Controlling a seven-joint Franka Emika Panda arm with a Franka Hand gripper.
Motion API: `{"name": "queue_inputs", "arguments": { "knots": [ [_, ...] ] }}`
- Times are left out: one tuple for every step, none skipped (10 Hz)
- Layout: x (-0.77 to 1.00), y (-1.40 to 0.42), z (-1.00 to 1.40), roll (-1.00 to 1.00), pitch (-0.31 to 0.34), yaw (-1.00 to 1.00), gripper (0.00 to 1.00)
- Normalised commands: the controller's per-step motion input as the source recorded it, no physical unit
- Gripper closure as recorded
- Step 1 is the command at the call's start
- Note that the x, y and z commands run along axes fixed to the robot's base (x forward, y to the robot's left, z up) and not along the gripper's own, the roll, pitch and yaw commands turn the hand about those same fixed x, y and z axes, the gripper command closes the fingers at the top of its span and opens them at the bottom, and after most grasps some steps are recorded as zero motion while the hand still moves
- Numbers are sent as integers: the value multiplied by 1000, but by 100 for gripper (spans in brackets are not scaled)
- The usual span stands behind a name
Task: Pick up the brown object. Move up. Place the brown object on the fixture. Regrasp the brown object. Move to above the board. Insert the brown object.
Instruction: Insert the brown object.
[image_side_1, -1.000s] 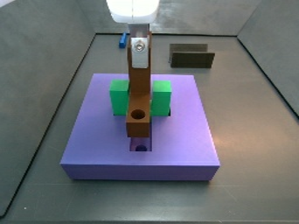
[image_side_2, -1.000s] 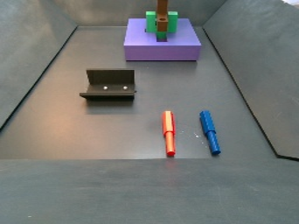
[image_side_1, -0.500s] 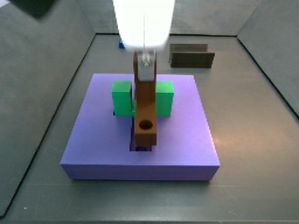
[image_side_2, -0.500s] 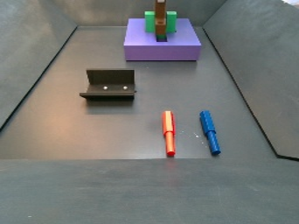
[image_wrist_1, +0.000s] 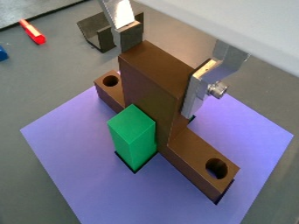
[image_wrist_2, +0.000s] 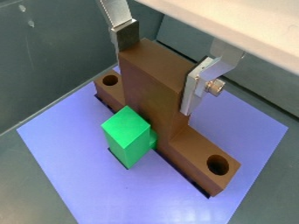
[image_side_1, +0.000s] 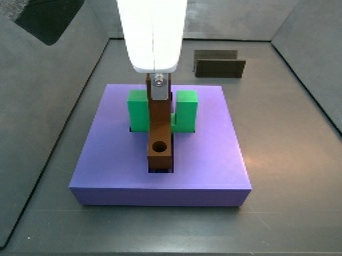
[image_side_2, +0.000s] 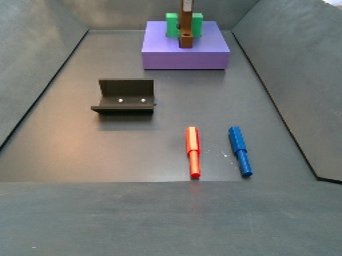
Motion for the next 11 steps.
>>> {"name": "queue_inputs", "arguments": {
  "knots": [
    [0,0,-74,-179,0,0,100],
    [-51,0,-183,-139,-7,0,100],
    [0,-9,-177,-136,0,0,100],
    [0,-69,-171,-133,0,0,100],
    [0,-126,-183,-131,4,0,100],
    [0,-97,-209,-137,14,0,100],
    [111,-277,-163,-136,91,0,100],
    [100,-206,-197,-99,100,-20,100],
    [0,66,-351,0,0,-100,100],
    [-40,160,-326,49,0,-146,100],
    [-54,54,-331,114,0,-129,100]
  ]
}}
